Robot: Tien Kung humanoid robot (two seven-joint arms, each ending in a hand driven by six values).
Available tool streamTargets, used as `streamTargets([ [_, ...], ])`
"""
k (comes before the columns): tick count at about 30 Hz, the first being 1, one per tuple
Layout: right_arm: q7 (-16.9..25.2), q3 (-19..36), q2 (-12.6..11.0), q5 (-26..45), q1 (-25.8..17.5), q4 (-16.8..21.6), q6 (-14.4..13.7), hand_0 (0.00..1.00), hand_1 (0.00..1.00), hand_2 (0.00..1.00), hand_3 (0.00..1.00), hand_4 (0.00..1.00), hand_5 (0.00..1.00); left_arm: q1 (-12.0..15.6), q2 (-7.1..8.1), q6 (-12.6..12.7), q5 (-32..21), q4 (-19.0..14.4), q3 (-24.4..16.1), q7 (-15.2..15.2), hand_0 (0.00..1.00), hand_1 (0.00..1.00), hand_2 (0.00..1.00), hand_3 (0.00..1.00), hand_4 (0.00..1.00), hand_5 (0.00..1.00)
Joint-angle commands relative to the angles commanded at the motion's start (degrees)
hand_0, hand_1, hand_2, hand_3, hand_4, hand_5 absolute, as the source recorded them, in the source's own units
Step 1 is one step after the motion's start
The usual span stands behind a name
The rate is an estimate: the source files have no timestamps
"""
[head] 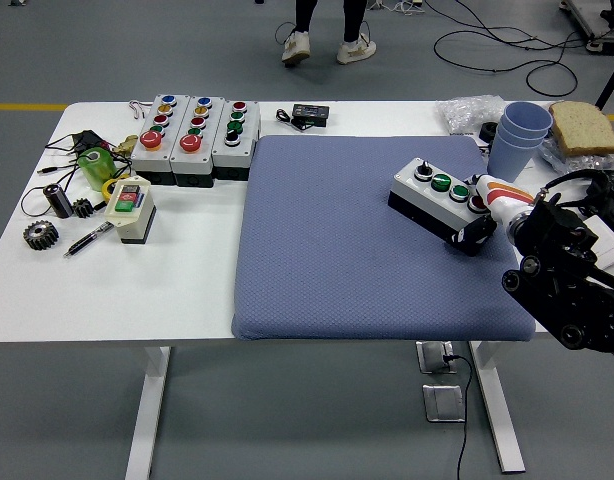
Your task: Pick up the button,place it on the desk,press the button,press the button
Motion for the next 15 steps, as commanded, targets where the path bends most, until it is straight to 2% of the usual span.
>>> streamTargets([
  [1,-0.16,-0.12,-0.09,-1.29,0.07,0.11,-0.47,0.505,0.392,0.555,0.729,0.994,0.118,-0.02,0.02,0.01,-0.18,0.00,0.16,-0.04,0.621,0.657,0.673,0.590,0.336,0.645],
  [2,-0.15,-0.22,-0.19,-2.09,0.12,0.26,-0.91,0.296,0.188,0.405,0.593,0.964,0.120,-0.03,0.03,0.01,-0.26,0.00,0.19,-0.05,0.622,0.657,0.673,0.591,0.336,0.642],
  [7,-0.21,-0.92,-1.00,-3.57,0.19,1.66,-3.79,0.296,0.188,0.405,0.593,0.964,0.120,-0.07,0.06,0.04,-0.44,0.00,0.23,-0.12,0.622,0.657,0.673,0.591,0.336,0.642],
  [8,-0.18,-1.00,-1.10,-3.70,0.17,1.84,-4.11,0.121,0.023,0.308,0.508,0.879,0.152,-0.07,0.07,0.05,-0.51,0.00,0.27,-0.13,0.621,0.657,0.674,0.591,0.336,0.640],
  [13,0.19,-1.52,-2.44,-3.81,-0.37,5.21,-5.11,0.121,0.023,0.308,0.508,0.879,0.152,-0.10,0.08,0.07,-0.65,0.00,0.28,-0.19,0.621,0.657,0.674,0.591,0.336,0.640],
  [14,0.65,-1.75,-2.94,-3.57,-0.63,6.92,-6.13,0.032,0.002,0.246,0.490,0.892,0.206,-0.09,0.07,0.08,-0.57,0.00,0.19,-0.18,0.622,0.657,0.673,0.590,0.336,0.640],
  [15,0.83,-1.84,-3.11,-3.39,-0.71,7.59,-6.44,0.032,0.002,0.246,0.490,0.892,0.206,-0.09,0.06,0.07,-0.52,0.00,0.14,-0.17,0.622,0.657,0.673,0.590,0.336,0.640],
])
